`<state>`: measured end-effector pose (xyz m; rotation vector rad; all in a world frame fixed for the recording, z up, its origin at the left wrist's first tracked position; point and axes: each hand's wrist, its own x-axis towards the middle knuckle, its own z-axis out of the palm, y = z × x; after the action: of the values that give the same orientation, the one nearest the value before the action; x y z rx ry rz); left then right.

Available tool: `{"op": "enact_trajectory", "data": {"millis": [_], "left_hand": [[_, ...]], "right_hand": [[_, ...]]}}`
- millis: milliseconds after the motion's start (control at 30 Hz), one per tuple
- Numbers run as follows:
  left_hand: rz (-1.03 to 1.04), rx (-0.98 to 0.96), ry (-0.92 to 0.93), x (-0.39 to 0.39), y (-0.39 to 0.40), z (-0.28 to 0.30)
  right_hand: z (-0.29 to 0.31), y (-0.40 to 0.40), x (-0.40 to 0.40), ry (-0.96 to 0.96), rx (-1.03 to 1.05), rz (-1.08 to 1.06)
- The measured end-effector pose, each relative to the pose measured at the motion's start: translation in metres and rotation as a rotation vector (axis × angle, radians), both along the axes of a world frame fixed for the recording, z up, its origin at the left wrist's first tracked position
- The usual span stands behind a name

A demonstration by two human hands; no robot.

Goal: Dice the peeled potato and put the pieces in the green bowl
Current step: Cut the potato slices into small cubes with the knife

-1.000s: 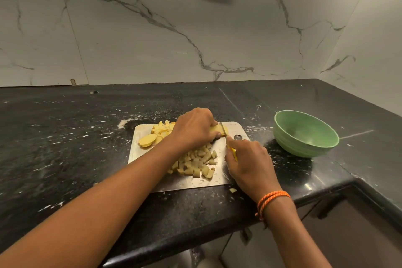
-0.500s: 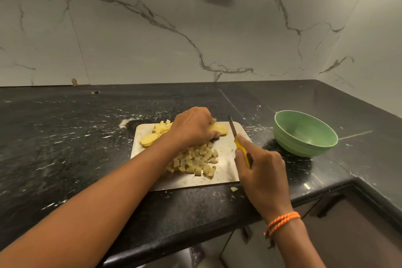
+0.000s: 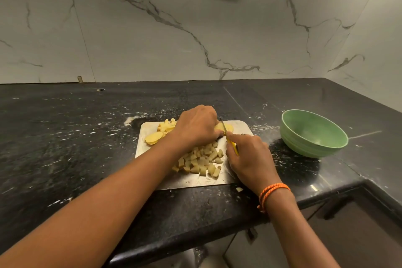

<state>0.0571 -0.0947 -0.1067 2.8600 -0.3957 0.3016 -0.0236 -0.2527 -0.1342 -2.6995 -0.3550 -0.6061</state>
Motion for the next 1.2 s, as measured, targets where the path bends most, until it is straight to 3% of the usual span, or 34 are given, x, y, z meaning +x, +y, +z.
{"op": "enact_trajectory", "data": {"millis": [433,633,900,1200], "left_hand": [[0.001,0.030,-0.042,-0.003,-0.001,0.000],[-0.001,-0.012,0.036,0.008,0.008,-0.001],[-0.018,-0.059,0.085,0.011,0.016,0.002],[-0.036,-0.071,0.053,0.013,0.015,0.002]], "right_hand": [[-0.008,-0.019,-0.049,0.010,0.068,0.024],[-0.001,-0.015,-0.060,-0.081,0.216,0.000],[0.002,0.009,-0.005,-0.074,0.072,0.000],[0.000,0.008,-0.002,-0.112,0.041,-0.017]]}}
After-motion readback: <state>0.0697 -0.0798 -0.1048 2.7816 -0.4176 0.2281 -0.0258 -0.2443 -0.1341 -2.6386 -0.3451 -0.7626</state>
